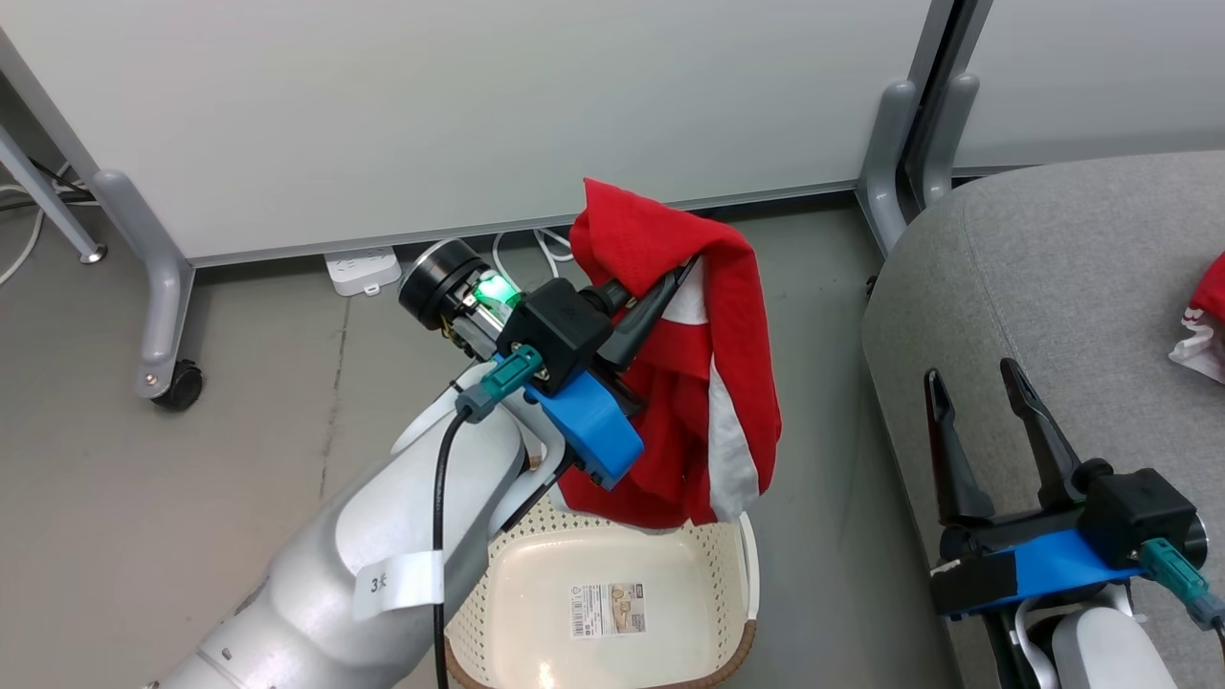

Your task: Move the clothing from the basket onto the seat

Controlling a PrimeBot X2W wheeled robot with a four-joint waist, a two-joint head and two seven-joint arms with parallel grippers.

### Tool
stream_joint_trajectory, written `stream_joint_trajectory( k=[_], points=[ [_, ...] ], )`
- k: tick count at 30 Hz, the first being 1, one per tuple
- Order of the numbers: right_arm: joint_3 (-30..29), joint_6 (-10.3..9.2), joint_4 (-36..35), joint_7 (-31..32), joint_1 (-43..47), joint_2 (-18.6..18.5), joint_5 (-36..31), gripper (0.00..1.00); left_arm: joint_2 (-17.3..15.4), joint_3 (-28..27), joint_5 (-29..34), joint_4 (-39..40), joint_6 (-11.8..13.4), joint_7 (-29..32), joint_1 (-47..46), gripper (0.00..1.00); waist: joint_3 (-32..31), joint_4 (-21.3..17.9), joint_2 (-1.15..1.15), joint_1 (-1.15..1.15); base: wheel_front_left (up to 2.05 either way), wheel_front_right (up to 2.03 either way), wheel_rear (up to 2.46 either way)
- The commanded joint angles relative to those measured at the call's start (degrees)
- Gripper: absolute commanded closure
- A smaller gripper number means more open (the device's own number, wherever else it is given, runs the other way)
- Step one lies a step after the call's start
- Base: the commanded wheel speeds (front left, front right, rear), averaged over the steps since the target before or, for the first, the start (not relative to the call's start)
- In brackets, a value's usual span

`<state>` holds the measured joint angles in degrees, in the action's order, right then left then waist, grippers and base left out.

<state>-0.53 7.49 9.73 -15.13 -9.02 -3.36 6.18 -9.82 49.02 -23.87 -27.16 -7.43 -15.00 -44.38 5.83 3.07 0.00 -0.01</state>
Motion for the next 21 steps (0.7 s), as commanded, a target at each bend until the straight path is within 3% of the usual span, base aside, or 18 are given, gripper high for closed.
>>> stream_joint_trajectory(
  k=[1, 12, 21],
  points=[
    [-0.1, 0.01, -0.09, -0.02, 0.97, 0.21, 0.2, 0.0, 0.11, 0.11, -0.31, 0.17, -0.09, -0.27, -0.6, 1.0, -0.14, 0.05, 0.0, 0.01, 0.0, 0.0, 0.0],
    [0.39, 0.01, -0.45, -0.02, 0.91, 0.3, -0.18, 0.0, -0.25, 0.44, -0.7, -0.15, -0.09, -0.27, -0.83, 1.0, -0.4, 0.22, 0.0, 0.01, 0.0, 0.0, 0.0],
    [6.0, 0.01, -1.54, -0.02, -1.34, -1.38, -0.38, 0.0, -0.07, 0.2, -0.3, -0.22, -0.09, -0.27, -0.69, 1.0, 0.04, 0.37, 0.0, 0.01, 0.0, 0.0, 0.0]
  ],
)
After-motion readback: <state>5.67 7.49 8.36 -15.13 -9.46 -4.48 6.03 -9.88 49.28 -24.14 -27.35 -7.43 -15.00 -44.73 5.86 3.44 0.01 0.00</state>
